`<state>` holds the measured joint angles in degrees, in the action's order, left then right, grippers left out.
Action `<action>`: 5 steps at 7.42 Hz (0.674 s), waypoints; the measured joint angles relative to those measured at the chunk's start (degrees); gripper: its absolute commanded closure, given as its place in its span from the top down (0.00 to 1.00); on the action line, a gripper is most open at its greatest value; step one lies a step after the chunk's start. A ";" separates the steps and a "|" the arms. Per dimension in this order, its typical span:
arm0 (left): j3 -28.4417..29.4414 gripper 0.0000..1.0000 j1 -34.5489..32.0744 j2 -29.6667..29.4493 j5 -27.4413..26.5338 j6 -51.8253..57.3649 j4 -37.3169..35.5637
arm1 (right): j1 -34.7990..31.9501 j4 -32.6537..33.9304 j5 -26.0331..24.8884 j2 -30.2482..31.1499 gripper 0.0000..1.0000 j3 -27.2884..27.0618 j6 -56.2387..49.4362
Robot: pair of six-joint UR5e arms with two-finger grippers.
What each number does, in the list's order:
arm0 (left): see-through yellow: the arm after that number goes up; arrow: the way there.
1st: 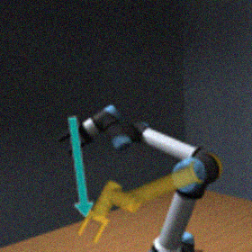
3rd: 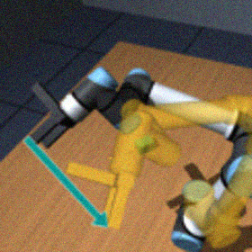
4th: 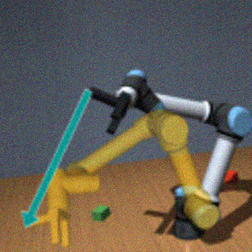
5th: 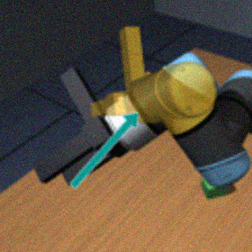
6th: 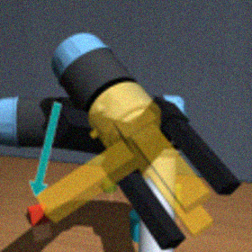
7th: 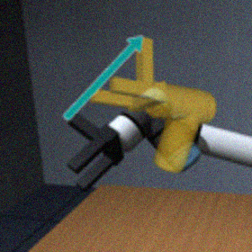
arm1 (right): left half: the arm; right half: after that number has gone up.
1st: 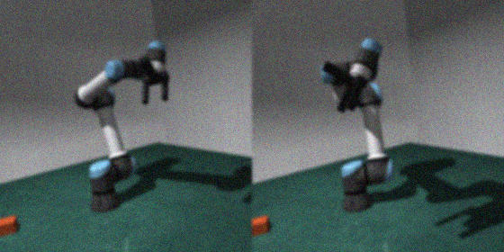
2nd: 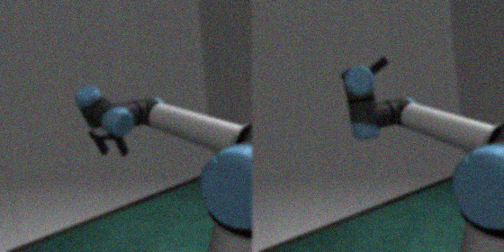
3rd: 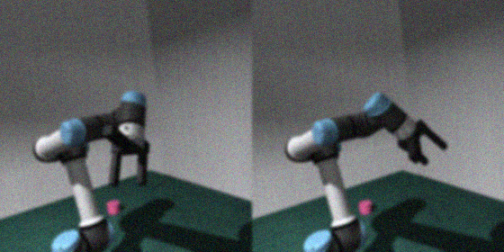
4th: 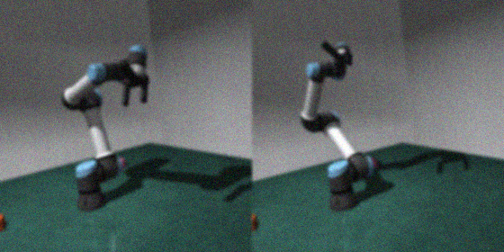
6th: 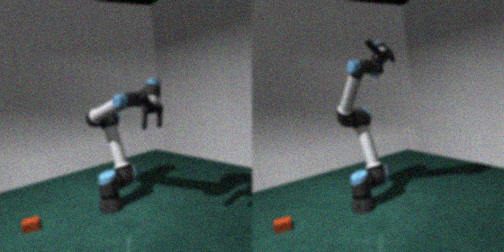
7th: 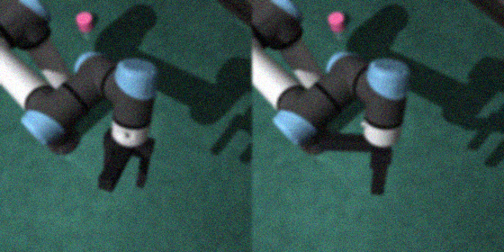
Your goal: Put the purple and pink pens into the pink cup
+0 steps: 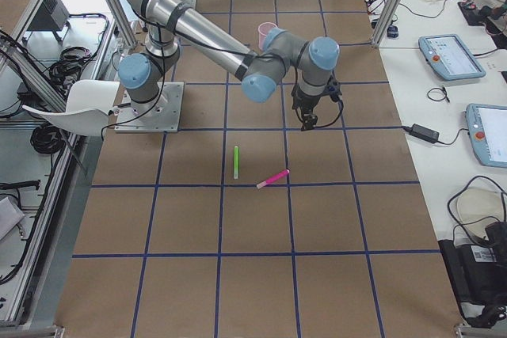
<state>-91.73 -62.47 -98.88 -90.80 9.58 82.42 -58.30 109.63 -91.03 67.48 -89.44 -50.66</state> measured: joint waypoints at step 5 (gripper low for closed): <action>-9.23 1.00 11.70 -7.91 0.04 7.72 -19.49 | 7.91 16.82 -0.35 -10.06 0.84 -4.32 -26.14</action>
<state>-100.96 -50.78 -106.79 -90.76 17.29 62.93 -50.39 126.45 -91.37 57.42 -93.77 -76.80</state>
